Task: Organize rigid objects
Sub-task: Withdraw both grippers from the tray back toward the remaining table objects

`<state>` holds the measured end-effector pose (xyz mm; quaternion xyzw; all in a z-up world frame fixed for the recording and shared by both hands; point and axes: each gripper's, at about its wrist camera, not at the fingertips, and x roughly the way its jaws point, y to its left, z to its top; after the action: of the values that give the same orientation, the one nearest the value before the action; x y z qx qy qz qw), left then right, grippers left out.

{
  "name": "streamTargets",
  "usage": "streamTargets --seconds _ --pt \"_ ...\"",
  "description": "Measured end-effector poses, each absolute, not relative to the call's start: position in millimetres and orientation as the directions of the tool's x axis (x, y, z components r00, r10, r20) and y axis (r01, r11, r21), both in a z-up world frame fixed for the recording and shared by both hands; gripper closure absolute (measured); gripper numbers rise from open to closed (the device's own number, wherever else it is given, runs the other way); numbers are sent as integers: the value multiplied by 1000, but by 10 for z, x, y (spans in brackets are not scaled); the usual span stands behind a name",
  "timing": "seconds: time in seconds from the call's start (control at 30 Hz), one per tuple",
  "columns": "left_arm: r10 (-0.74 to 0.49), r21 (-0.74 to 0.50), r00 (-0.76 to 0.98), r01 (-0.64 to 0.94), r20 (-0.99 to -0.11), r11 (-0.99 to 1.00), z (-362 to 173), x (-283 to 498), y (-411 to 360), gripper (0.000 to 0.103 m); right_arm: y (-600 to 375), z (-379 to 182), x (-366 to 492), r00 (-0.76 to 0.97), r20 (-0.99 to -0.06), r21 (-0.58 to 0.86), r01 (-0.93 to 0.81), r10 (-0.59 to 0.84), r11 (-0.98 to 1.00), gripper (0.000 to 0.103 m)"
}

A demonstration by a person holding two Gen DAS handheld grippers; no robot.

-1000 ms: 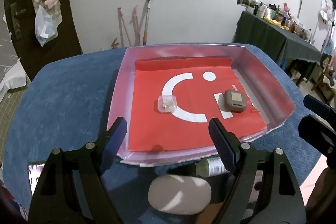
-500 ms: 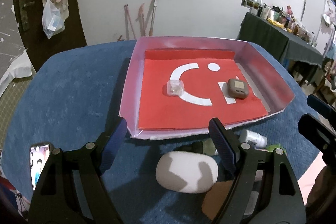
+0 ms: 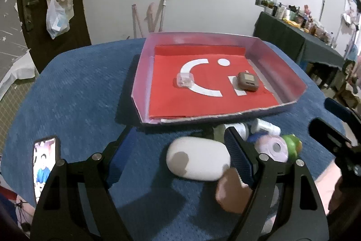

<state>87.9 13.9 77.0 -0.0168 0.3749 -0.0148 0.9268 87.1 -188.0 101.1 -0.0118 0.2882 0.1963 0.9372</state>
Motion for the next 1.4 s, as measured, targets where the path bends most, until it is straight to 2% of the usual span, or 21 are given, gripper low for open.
streamTargets --seconds 0.17,0.3,0.63,0.93,1.4 --pt "-68 -52 713 45 -698 998 754 772 97 23 -1897 950 828 746 -561 89 -375 357 923 8" --pt "-93 -62 697 70 -711 996 699 722 25 23 -1898 890 793 734 -577 89 -379 358 921 10" --pt "-149 -83 659 131 -737 988 539 576 -134 23 -1990 708 733 721 -624 53 -348 303 936 27" --pt "-162 -91 619 145 -768 985 373 513 -179 23 -2076 532 715 704 -662 35 -314 257 949 28" --pt "-245 -172 569 180 -785 969 255 383 -315 23 -2183 358 702 680 -695 38 -290 234 956 29"
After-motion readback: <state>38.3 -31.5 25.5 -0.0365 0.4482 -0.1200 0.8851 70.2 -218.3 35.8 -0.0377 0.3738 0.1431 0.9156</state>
